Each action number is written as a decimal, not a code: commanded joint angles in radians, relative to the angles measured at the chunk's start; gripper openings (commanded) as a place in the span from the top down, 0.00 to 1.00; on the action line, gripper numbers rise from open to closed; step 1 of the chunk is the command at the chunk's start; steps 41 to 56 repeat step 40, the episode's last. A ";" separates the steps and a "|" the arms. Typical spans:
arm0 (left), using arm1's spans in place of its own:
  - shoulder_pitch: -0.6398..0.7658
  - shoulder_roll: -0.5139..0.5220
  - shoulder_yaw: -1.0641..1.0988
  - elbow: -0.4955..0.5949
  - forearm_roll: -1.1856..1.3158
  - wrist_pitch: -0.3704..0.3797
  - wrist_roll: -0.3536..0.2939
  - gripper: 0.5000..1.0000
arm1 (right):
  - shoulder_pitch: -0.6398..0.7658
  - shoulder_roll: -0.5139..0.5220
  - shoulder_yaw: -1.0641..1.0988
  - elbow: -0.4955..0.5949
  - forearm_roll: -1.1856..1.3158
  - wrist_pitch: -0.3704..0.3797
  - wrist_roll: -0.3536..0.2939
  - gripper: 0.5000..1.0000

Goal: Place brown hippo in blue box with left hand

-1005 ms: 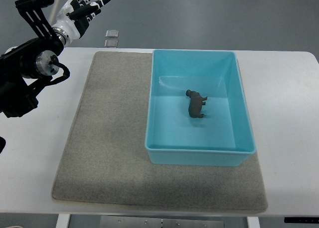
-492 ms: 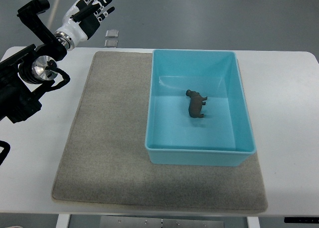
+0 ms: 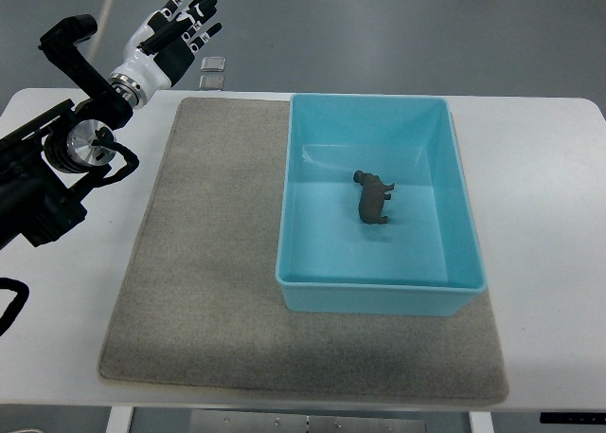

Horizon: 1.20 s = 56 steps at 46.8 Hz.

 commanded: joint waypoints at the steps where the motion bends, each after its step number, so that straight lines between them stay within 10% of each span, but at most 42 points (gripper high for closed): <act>1: -0.001 0.001 0.000 0.000 0.002 -0.001 0.000 0.01 | 0.000 0.000 0.000 0.000 0.000 0.000 0.000 0.13; 56: 0.003 0.001 0.000 0.015 0.006 -0.003 0.000 0.01 | 0.003 0.000 -0.003 0.008 -0.009 0.009 0.000 0.13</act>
